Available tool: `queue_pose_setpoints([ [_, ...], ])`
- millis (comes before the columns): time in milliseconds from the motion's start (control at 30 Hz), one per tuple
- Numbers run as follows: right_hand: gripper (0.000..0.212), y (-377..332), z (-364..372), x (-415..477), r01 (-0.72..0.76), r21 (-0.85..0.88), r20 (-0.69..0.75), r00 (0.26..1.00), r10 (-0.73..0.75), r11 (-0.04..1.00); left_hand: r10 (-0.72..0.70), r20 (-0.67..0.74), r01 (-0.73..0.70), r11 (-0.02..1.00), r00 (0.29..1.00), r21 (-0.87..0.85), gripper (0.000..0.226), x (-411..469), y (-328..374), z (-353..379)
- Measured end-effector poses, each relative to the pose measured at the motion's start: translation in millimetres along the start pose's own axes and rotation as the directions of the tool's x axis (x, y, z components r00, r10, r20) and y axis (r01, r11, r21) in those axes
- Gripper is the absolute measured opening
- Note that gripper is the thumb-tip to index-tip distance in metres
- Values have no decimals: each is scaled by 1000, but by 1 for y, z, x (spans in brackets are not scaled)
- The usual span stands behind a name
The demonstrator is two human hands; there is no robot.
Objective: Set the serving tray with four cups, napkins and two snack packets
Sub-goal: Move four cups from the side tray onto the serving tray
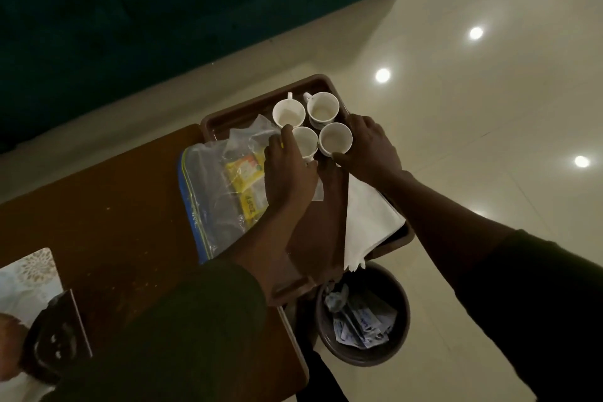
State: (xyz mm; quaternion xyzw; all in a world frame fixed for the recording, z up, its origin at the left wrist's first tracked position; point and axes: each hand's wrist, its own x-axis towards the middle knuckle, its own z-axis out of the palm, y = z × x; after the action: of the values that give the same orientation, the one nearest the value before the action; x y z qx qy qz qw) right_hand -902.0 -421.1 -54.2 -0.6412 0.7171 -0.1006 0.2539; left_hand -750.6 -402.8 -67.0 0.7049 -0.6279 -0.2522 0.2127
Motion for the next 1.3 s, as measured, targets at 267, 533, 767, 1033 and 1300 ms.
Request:
queue_pose_setpoints([
  [267, 85, -3, 14, 11, -29, -48, 41, 999, 31, 998, -127, -45, 130, 988, 991, 87, 80, 12, 5, 23],
  [533, 73, -5, 25, 12, -19, -37, -16, 1000, 18, 999, -135, -139, 166, 955, 981, 246, 70, 23, 5, 39],
  [767, 80, -1, 14, 1, -40, -42, -34, 999, 38, 998, -54, -167, 89, 974, 985, 210, 68, 16, 3, 33],
  [1033, 67, -23, -27, -10, 22, -115, -102, 994, -34, 993, 82, -269, -41, 987, 960, 156, 72, 16, 16, -1],
  [1300, 64, -96, -33, -13, 133, -135, -138, 979, -151, 982, 32, -265, -38, 999, 964, -16, 73, 11, -6, -77],
])
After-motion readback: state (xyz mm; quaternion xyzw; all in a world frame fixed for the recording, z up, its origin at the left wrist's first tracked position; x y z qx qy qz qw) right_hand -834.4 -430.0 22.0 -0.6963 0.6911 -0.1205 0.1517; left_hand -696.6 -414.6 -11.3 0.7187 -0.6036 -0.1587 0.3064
